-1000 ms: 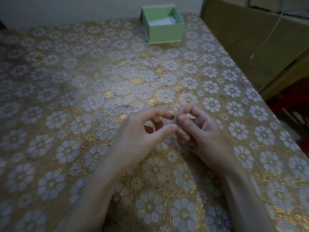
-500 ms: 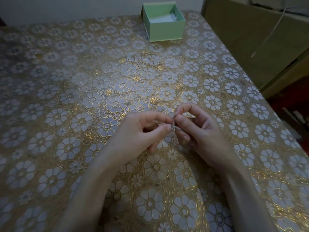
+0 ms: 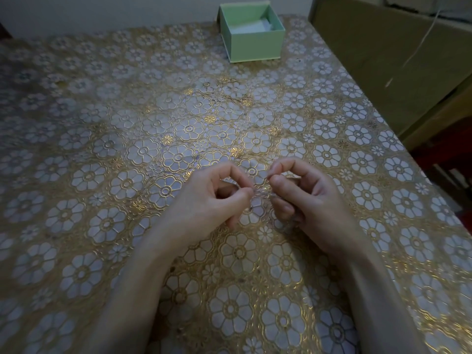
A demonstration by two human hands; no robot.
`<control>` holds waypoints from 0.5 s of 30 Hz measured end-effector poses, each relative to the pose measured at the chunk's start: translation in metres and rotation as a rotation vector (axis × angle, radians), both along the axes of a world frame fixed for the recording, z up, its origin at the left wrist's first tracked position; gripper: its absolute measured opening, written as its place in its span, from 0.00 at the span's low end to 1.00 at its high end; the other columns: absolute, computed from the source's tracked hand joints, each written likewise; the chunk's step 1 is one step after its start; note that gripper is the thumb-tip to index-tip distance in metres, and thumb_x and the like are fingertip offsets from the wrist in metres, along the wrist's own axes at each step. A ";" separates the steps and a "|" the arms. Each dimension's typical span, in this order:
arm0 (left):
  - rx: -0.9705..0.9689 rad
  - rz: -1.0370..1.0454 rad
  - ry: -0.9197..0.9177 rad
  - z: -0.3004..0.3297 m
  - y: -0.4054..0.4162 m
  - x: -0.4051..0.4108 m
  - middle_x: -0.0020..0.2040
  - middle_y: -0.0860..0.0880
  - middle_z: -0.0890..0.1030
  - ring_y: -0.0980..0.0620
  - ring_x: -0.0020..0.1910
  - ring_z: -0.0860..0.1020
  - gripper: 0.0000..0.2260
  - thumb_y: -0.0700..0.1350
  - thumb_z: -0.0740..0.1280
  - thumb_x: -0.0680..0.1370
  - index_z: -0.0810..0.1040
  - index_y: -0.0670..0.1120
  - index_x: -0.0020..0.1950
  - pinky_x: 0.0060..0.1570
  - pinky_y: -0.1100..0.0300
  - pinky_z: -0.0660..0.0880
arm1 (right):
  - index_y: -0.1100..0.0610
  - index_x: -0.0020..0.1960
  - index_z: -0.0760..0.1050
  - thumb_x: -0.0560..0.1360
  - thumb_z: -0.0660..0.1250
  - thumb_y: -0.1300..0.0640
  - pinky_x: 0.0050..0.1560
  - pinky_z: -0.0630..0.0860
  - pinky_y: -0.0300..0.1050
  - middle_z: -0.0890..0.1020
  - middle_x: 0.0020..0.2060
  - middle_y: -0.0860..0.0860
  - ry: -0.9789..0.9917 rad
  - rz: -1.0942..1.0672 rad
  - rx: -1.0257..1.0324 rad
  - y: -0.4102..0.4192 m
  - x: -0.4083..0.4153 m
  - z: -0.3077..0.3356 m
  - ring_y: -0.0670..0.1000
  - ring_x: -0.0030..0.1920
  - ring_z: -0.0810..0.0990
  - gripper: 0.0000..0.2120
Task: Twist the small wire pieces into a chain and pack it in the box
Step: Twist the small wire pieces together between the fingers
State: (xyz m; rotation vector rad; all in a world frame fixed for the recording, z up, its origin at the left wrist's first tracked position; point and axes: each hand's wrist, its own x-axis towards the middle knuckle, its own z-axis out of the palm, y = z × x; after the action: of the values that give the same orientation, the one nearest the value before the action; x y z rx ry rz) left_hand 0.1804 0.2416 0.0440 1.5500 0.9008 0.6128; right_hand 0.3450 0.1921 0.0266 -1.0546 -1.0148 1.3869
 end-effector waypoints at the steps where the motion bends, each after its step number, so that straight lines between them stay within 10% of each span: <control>1: 0.007 -0.001 0.005 0.000 0.000 0.000 0.20 0.52 0.71 0.57 0.21 0.68 0.02 0.42 0.66 0.71 0.75 0.47 0.39 0.26 0.68 0.65 | 0.50 0.41 0.74 0.73 0.63 0.57 0.26 0.53 0.41 0.68 0.22 0.44 0.002 -0.002 -0.006 0.000 0.000 0.000 0.44 0.24 0.62 0.03; 15: 0.102 -0.001 -0.028 0.001 0.002 0.000 0.25 0.58 0.73 0.62 0.23 0.68 0.02 0.44 0.64 0.70 0.75 0.48 0.37 0.26 0.73 0.63 | 0.51 0.39 0.81 0.69 0.67 0.58 0.21 0.63 0.34 0.70 0.21 0.47 -0.053 0.116 -0.067 -0.001 0.001 0.001 0.43 0.21 0.66 0.04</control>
State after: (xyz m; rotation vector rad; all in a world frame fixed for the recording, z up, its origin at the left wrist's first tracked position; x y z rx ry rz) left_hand 0.1805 0.2434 0.0446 1.6291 0.8586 0.6870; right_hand 0.3458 0.1915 0.0275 -1.1014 -1.0890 1.5021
